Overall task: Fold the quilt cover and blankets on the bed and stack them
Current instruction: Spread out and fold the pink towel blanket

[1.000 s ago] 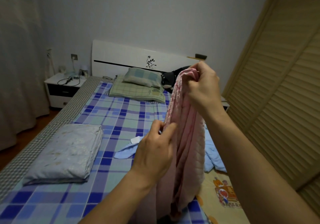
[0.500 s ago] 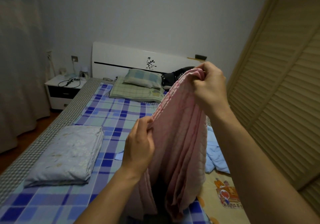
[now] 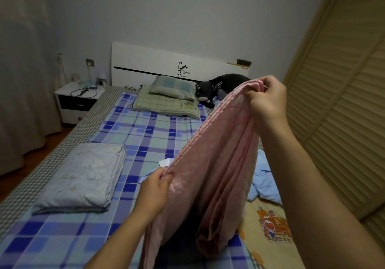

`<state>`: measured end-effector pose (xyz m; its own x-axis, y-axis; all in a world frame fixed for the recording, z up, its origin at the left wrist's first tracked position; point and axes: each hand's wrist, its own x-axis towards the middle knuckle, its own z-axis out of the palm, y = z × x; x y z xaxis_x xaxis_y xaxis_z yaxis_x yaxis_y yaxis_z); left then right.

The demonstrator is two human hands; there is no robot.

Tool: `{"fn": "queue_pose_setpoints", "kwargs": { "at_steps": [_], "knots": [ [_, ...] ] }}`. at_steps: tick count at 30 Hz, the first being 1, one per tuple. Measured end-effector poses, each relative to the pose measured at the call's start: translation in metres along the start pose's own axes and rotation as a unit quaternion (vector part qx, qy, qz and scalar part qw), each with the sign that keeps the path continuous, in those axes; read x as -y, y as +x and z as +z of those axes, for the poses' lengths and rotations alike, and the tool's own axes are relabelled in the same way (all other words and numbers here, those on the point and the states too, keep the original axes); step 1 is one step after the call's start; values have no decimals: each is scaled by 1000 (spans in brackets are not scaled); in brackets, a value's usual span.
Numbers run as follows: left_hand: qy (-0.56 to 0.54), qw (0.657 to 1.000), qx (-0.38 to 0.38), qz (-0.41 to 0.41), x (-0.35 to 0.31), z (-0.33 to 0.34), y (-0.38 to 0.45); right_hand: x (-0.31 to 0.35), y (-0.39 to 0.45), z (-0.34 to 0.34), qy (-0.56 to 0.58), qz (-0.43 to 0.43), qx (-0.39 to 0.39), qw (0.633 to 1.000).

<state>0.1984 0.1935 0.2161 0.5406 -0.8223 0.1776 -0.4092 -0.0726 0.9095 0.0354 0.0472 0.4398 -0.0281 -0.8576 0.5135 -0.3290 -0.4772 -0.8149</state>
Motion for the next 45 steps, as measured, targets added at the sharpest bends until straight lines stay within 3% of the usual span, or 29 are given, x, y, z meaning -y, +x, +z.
{"fn": "queue_pose_setpoints", "kwargs": {
  "at_steps": [3, 5, 7, 9, 11, 16, 22, 24, 28, 31, 36, 39, 42, 45],
  "knots": [
    [-61, 996, 59, -12, 5, -21, 11, -26, 4, -2, 21, 69, -4, 997],
    [-109, 989, 98, 23, -3, -33, 13, -38, 11, -10, 48, 94, -24, 994],
    [-27, 985, 111, 131, -10, -35, 6, -45, 16, -20, 59, 112, -44, 991],
    [107, 948, 100, 281, -12, -29, -2, -49, 20, -25, 56, 126, -61, 989],
    [171, 916, 92, 352, -2, -16, -10, -51, 20, -24, 45, 129, -71, 988],
    [85, 954, 94, 271, 17, 4, -26, -55, 11, -11, 30, 126, -53, 990],
    [213, 914, 82, 336, 30, 6, -36, -52, 5, 3, 14, 131, -37, 991],
    [196, 924, 65, 321, 30, 7, -38, -47, 2, 6, 16, 129, -30, 991],
    [112, 969, 65, 212, 28, 14, -39, -39, -2, 10, 10, 122, -15, 992],
    [37, 986, 111, 120, 31, 14, -33, -34, -7, 16, 20, 116, 4, 993],
    [82, 967, 150, 189, 30, -2, -37, -33, -13, 27, 11, 113, 19, 993],
    [137, 963, 98, 209, 30, -1, -44, -30, -13, 30, 7, 110, 14, 994],
    [126, 981, -5, 145, 31, 9, -52, -29, -13, 31, 0, 115, 13, 993],
    [111, 987, -42, 107, 36, 10, -54, -25, -16, 33, 2, 101, 16, 995]
  ]
}}
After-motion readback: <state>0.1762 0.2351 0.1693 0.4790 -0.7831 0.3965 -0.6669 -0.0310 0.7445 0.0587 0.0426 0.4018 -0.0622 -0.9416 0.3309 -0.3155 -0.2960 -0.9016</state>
